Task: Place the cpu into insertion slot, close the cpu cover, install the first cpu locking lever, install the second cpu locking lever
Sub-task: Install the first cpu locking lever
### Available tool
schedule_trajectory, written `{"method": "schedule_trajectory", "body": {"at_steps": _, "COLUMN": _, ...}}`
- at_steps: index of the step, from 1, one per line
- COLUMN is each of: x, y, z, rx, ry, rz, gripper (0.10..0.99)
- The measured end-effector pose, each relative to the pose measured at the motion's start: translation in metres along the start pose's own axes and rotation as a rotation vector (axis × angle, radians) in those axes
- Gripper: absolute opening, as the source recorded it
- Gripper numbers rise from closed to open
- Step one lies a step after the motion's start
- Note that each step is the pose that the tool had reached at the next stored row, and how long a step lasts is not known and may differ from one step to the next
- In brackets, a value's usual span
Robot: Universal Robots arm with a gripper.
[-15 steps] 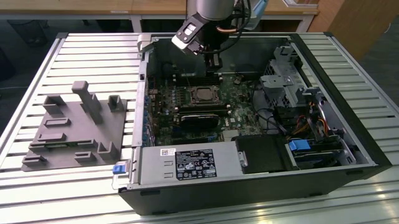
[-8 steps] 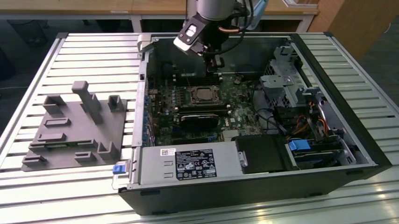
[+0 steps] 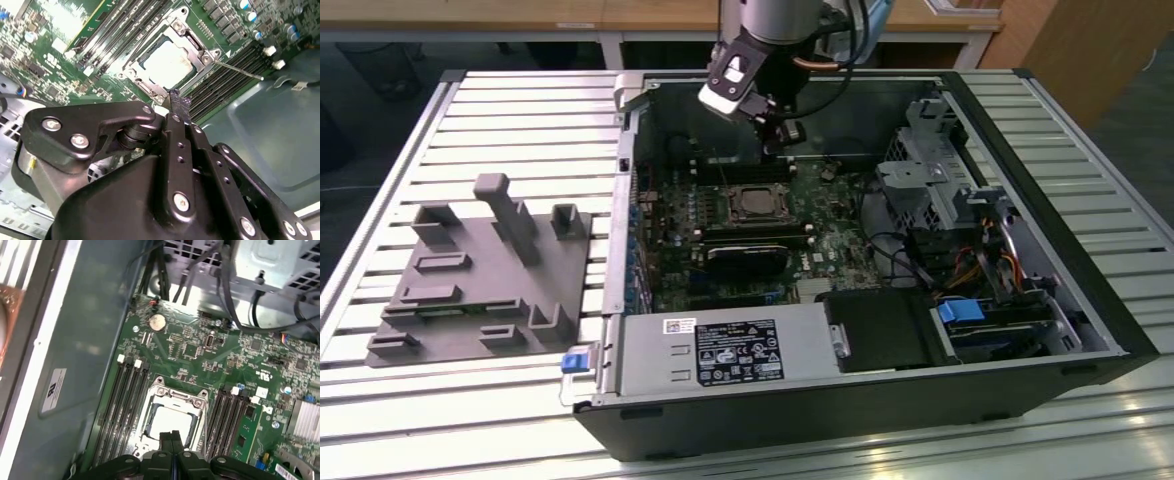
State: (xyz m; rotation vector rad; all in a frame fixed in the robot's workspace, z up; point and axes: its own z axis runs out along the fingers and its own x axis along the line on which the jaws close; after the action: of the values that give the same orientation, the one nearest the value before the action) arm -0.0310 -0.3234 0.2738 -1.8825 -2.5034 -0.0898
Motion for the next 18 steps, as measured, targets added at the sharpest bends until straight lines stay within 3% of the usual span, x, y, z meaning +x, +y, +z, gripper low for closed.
{"method": "schedule_trajectory", "body": {"at_steps": 12, "x": 0.0001, "y": -0.0004, "z": 0.0002, "rx": 0.005, "ry": 0.0052, "rz": -0.129, "gripper": 0.106}}
{"method": "schedule_trajectory", "body": {"at_steps": 18, "x": 0.0001, "y": -0.0006, "z": 0.0003, "rx": 0.010, "ry": 0.0094, "rz": -0.231, "gripper": 0.106}}
